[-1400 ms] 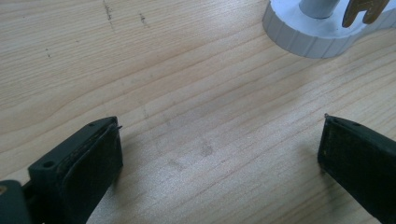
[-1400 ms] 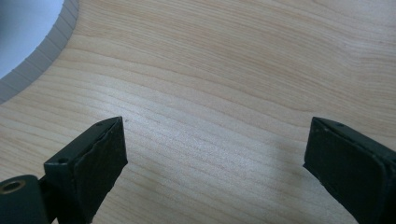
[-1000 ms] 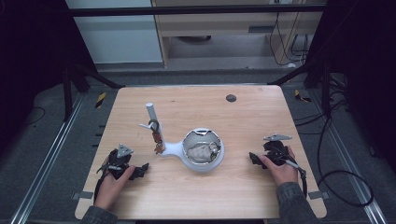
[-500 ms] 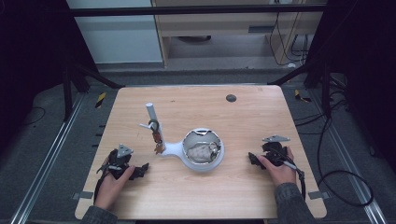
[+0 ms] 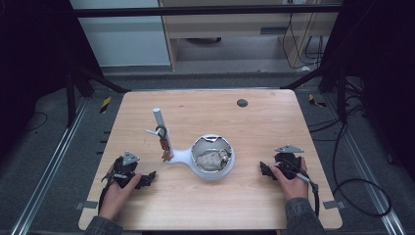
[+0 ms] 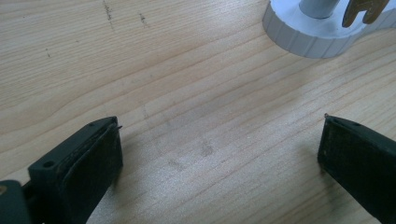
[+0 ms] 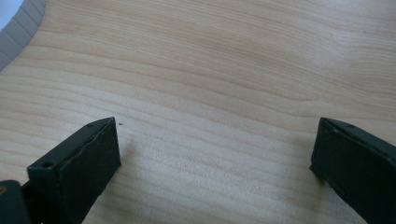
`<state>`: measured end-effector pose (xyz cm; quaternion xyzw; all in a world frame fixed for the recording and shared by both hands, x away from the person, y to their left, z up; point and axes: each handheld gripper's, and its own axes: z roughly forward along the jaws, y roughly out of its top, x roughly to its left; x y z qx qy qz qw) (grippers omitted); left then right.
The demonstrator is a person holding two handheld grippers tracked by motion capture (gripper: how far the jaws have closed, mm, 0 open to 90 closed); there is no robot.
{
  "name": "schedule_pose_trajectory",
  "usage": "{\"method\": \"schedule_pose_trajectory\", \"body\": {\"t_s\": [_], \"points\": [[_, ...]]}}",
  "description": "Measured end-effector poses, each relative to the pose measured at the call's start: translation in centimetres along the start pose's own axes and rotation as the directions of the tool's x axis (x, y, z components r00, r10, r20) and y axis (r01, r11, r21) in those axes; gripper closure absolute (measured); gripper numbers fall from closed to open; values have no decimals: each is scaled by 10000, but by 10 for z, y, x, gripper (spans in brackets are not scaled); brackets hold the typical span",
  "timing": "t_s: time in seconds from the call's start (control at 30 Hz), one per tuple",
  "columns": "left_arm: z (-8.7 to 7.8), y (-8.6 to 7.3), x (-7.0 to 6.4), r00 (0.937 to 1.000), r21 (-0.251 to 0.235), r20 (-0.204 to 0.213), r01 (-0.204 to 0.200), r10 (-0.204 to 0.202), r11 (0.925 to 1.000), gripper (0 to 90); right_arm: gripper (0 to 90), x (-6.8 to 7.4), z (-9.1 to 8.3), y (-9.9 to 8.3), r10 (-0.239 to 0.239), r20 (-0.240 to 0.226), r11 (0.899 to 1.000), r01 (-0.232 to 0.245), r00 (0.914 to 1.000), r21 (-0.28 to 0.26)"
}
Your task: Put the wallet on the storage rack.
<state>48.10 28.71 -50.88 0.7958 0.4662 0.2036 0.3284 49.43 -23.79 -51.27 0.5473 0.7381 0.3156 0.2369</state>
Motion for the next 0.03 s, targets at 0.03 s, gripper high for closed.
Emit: {"method": "schedule_pose_trajectory", "body": {"t_s": [0.03], "points": [[0, 0, 0, 10000, -1, 0, 2, -2, 10000, 0, 12, 1, -2, -1, 49, 47, 10000, -49, 10000, -9]]}}
